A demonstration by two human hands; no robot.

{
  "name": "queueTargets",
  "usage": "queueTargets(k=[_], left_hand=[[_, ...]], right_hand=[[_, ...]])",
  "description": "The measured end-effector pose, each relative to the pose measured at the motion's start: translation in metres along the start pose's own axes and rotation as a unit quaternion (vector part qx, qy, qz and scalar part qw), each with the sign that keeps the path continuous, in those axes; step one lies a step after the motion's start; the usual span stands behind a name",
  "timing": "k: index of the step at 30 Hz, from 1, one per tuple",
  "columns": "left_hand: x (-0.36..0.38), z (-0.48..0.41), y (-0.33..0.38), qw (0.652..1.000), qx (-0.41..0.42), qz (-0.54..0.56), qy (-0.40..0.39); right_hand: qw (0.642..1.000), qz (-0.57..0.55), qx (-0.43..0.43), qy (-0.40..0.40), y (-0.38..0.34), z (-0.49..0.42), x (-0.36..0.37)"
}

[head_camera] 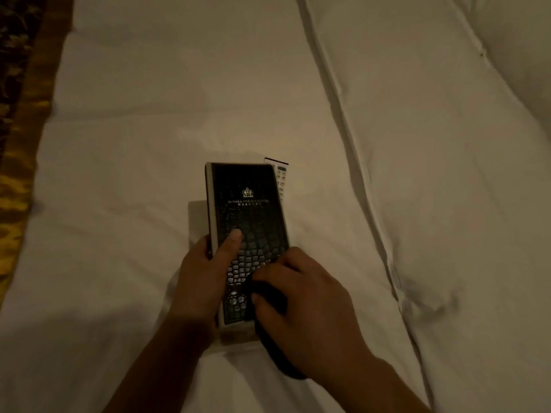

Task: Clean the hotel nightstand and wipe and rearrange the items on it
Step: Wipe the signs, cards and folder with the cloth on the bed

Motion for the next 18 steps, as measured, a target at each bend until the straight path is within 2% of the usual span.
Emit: queueTargets(k=[5,7,10,13,14,16,18], left_hand=[[-0.001,-0.001,-0.003,1.000,0.009,0.014,0.024],[-0.002,-0.002,-0.003,1.000,-0.011,0.024,0.012],[-0.001,0.004,-0.005,0.996,-0.064,0.053,-0.014],[0.002,0.011,-0.011,0.984,-0.135,0.114,-0.024],[0.005,0.013,-0.013,0.979,-0.162,0.122,-0.027],[0.008,0.014,-0.016,0.974,-0.186,0.125,-0.032],[0.009,0.012,-0.017,0.984,-0.147,0.100,-0.008]], right_hand=[[0.988,-0.061,0.141,-0.006,0.049,-0.003,-0.004],[0.966,-0.165,0.197,-0.033,0.062,-0.001,-0.005],[0.865,-0.409,0.281,-0.075,0.072,0.001,-0.004],[0.752,-0.570,0.314,-0.105,0.073,0.002,-0.003],[0.731,-0.600,0.305,-0.110,0.071,0.002,-0.003],[0.716,-0.633,0.275,-0.102,0.064,0.002,-0.002],[0.711,-0.652,0.251,-0.075,0.057,0.004,-0.004]])
Point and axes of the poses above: each hand's wrist, its own z-axis away from the middle knuckle, its own x-axis out of the palm, y = z × x, the point moved 3 cm from there along -z, towards the middle knuckle, and after that the axes turned 15 degrees about z, right-handed, at the moved point
